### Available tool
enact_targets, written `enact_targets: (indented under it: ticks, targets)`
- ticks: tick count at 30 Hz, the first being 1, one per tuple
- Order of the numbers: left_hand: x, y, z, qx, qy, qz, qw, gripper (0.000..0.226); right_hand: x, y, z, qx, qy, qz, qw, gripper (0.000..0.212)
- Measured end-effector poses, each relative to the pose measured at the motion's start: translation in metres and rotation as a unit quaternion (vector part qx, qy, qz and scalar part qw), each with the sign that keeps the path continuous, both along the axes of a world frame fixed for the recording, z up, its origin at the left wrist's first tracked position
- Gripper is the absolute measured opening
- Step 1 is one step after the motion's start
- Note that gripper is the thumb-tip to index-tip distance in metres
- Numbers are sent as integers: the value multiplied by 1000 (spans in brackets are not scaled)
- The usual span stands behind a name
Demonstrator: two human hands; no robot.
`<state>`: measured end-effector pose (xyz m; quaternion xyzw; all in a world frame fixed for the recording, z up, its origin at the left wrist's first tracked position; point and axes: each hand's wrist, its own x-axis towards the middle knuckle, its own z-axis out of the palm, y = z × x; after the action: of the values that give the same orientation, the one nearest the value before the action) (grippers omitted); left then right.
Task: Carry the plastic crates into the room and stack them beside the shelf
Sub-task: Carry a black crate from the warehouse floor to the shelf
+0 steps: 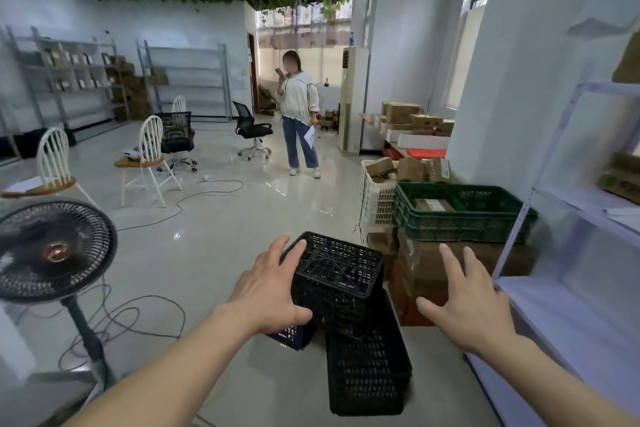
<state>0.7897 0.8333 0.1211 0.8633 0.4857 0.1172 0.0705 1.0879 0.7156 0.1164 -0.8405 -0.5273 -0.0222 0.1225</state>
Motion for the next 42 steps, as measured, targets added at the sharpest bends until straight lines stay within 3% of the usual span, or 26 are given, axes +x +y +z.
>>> enact_targets:
  ticks: [12,24,33,42]
  targets:
    - [-11,125,-29,-37,17,38,998,120,11,143,-33,-30,28,17,999,106]
    - [72,285,-50,-90,13,99,991,120,93,326,-73,-67,65,66,993,108]
    - [109,376,-84,-145,6,119,982,121,143,408,-101,-98,84,43,991,109]
    - [127,523,-152,-199,28,91,975,121,179,501,-167,-157,139,-56,976,109]
